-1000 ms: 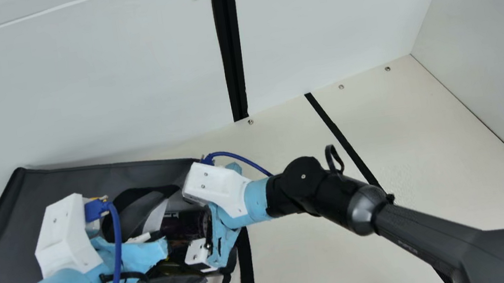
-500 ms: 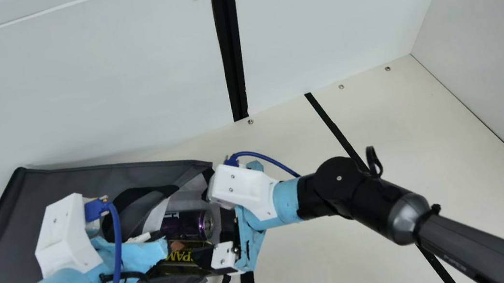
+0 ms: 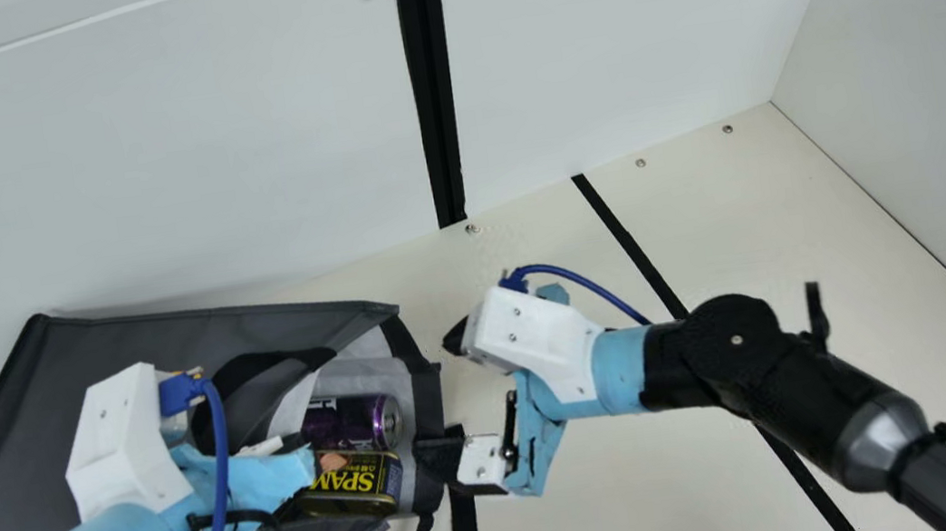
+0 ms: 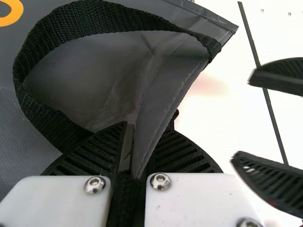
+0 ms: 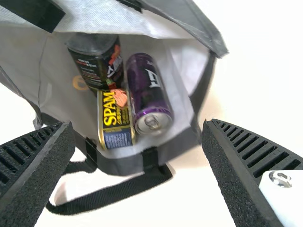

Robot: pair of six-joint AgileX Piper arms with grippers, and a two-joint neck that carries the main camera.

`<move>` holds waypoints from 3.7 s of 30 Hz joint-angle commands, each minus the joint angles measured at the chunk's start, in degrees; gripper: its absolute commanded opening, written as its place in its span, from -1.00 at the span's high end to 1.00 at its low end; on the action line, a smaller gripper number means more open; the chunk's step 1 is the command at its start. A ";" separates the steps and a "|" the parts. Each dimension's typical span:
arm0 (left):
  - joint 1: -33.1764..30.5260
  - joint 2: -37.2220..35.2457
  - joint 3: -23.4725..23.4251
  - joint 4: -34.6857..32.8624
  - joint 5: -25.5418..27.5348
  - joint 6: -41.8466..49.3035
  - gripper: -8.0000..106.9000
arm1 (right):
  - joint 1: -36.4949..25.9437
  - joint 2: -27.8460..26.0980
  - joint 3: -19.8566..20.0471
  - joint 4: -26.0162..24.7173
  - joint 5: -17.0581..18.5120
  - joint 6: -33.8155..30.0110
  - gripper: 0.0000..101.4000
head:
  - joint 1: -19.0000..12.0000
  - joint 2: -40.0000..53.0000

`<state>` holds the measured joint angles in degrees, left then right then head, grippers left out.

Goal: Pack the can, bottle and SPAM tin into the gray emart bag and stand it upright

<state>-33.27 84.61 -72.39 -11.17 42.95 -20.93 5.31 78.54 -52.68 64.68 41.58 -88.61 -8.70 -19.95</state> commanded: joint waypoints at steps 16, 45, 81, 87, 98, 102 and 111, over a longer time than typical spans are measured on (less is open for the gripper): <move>0.00 0.00 0.00 0.00 0.00 0.00 1.00 | -13.69 -12.96 5.87 -7.34 2.23 7.49 -0.87 | -1.30 -0.05; 0.00 0.00 0.00 0.00 0.00 0.00 1.00 | -41.28 -24.22 3.11 -19.64 7.87 16.57 -0.87 | -1.30 -0.05; 0.00 0.00 0.00 0.00 0.00 0.00 1.00 | -42.22 -25.28 -12.79 -59.23 11.28 68.21 -0.87 | -1.30 -0.05; 0.00 0.00 0.00 0.00 0.00 0.00 1.00 | -38.91 -24.22 -17.06 -63.27 15.12 74.68 -0.87 | -1.30 -0.05; 0.00 0.00 0.00 0.00 0.00 0.00 1.00 | -34.14 -22.76 -25.03 -67.90 20.99 82.22 -0.87 | -1.30 -0.05; 0.00 0.00 0.00 0.00 0.00 0.00 1.00 | -33.48 -22.36 -26.86 -68.47 22.38 83.66 -0.87 | -1.30 -0.05; 0.00 0.00 0.00 0.00 0.00 0.00 1.00 | -34.12 -22.29 -28.73 -67.82 24.43 84.65 -0.87 | -1.30 -0.05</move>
<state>-33.27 84.61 -72.39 -11.17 42.95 -20.93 -28.61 56.22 -81.31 -3.46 66.01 -3.94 -8.70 -19.95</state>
